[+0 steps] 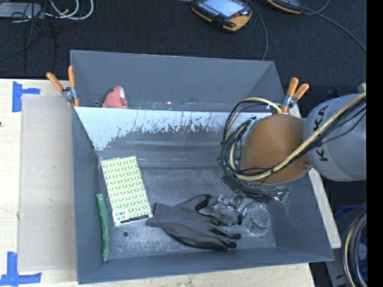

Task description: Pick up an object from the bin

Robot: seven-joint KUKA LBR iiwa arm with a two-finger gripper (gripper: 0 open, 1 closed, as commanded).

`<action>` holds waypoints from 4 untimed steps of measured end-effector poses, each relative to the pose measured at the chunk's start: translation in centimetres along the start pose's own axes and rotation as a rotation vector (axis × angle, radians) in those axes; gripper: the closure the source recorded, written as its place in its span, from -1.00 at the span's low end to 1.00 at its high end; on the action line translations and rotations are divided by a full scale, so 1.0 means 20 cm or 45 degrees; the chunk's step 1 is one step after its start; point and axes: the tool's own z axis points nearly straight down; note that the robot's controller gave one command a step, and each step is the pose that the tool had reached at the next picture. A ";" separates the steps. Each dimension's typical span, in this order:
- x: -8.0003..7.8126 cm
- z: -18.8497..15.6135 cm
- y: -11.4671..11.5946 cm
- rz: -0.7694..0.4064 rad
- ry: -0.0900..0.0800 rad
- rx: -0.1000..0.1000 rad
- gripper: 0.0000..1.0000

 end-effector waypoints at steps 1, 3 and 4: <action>0.00 0.00 0.00 0.001 0.000 0.000 1.00; 0.00 0.00 0.00 0.002 0.000 0.000 1.00; 0.00 0.00 0.00 0.002 0.000 0.000 1.00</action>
Offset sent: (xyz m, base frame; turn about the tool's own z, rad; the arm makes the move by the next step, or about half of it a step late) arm 0.0000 0.0000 0.0000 0.0000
